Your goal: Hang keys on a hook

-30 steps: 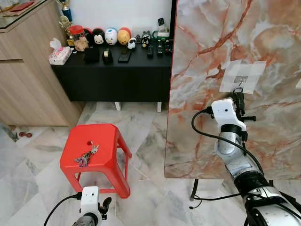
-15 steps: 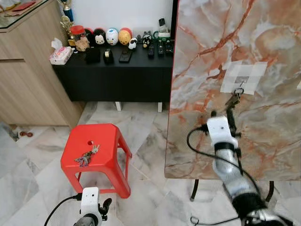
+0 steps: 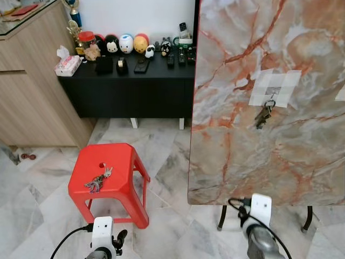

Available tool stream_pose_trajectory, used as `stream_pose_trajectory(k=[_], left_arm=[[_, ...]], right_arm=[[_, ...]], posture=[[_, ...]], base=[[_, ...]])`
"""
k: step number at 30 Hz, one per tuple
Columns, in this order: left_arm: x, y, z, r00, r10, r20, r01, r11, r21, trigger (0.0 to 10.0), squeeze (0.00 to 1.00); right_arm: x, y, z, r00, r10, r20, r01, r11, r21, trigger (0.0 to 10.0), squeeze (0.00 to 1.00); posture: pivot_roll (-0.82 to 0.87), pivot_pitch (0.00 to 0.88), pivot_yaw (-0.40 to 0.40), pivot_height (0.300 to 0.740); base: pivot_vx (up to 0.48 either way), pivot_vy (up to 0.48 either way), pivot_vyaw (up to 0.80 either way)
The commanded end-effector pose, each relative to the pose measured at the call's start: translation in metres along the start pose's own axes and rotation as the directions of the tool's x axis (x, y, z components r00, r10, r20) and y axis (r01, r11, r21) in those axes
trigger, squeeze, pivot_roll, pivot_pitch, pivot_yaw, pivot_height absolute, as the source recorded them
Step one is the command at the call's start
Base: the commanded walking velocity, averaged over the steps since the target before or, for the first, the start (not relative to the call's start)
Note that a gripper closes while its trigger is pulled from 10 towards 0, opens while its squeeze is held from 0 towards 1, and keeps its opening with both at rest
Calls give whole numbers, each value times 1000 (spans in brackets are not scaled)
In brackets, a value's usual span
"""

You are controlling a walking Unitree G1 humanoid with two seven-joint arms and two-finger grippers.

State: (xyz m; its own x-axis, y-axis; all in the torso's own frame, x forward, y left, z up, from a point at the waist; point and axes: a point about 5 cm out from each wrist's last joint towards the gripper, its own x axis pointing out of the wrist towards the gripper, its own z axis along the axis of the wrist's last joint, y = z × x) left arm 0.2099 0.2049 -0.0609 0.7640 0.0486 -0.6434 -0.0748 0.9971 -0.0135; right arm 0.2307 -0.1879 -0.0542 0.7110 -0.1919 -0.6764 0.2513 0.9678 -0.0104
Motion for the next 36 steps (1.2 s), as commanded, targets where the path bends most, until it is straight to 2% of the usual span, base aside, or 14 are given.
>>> stream_pose_trajectory(k=[1,3,5,7,10,11,13,17,21,24,28,33,36], left_arm=[[-2,5,-7,999,2,-45,-1,1000,29,10000,0],[-2,5,-9,998,-3,-60,5,999,38,10000,0],[-3,2,-13,997,-11,-77,15,999,42,10000,0],[-4,2,-14,997,-10,-81,13,999,41,10000,0],[-4,3,-16,996,-3,-87,6,999,34,10000,0],[-4,4,-16,995,3,-96,1,999,38,10000,0],[-5,5,-17,995,5,-101,0,999,40,10000,0],[-5,5,-17,994,4,-105,0,999,39,10000,0],[-5,7,-18,993,9,-114,-6,1000,31,10000,0],[-5,7,-17,993,9,-114,-5,1000,31,10000,0],[-5,6,-18,993,9,-114,-7,1000,26,10000,0],[-5,5,-20,992,12,-123,-9,1000,25,10000,0],[-6,6,-22,992,17,-125,-15,1000,19,10000,0]], right_arm=[[-4,-4,-24,995,15,-103,-15,1000,9,10000,0],[-9,-9,-39,987,-1,-162,-8,998,-56,10000,0],[-15,-13,-58,973,-9,-230,-11,996,-84,10000,0],[-18,-15,-65,969,-17,-247,-3,997,-82,10000,0],[-22,-13,-74,963,-14,-268,7,1000,-24,10000,0],[-22,-11,-75,964,5,-266,1,1000,21,10000,0],[-22,-11,-75,964,11,-265,-1,999,38,10000,0],[-23,-13,-76,961,3,-275,0,1000,13,10000,0],[-23,-19,-78,960,2,-280,6,1000,27,10000,0],[-23,-18,-77,961,6,-276,2,1000,31,10000,0],[-23,-18,-78,960,-4,-281,3,1000,-4,10000,0],[-25,-14,-80,959,32,-280,-27,999,24,10000,0],[-27,-14,-84,957,31,-289,-31,1000,4,10000,0]], posture=[[77,74,48,740],[70,72,56,740],[80,75,60,740],[87,75,59,740],[91,76,56,740],[83,81,58,740],[79,77,60,740],[83,81,61,740],[82,85,69,740],[88,86,67,740],[91,88,62,740],[95,85,58,740],[100,69,52,740]], base=[[0,0,0],[0,0,0],[0,0,0],[0,0,0],[0,0,0],[0,0,0],[0,0,0],[0,0,0],[0,62,0],[0,254,0],[0,259,0],[0,259,0],[0,342,0]])
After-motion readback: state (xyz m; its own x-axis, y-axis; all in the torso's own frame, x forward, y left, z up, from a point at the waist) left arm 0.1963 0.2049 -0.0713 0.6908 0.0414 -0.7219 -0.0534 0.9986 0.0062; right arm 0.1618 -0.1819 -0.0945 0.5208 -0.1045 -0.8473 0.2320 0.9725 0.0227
